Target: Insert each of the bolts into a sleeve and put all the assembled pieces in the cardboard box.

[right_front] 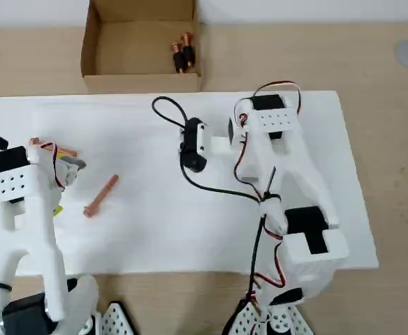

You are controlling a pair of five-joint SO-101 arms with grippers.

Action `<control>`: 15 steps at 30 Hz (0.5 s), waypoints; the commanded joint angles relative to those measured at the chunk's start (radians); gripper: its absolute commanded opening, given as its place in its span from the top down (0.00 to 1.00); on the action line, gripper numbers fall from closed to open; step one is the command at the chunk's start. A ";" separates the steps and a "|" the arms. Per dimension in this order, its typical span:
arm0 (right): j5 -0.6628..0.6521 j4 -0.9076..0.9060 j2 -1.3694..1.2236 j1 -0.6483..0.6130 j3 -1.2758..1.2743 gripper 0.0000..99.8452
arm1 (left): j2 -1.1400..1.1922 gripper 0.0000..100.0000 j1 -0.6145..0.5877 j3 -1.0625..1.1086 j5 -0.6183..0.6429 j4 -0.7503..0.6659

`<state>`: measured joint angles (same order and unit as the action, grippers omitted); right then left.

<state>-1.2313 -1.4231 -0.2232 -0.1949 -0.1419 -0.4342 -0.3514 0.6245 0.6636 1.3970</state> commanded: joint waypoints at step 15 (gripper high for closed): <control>-0.029 0.011 -0.122 0.036 0.024 0.68 | -0.010 0.65 -0.014 -0.057 -0.002 0.020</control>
<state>-1.2467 -1.4170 -0.3322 -0.1811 -0.1373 -0.4342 -0.3514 0.6245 0.6636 1.3970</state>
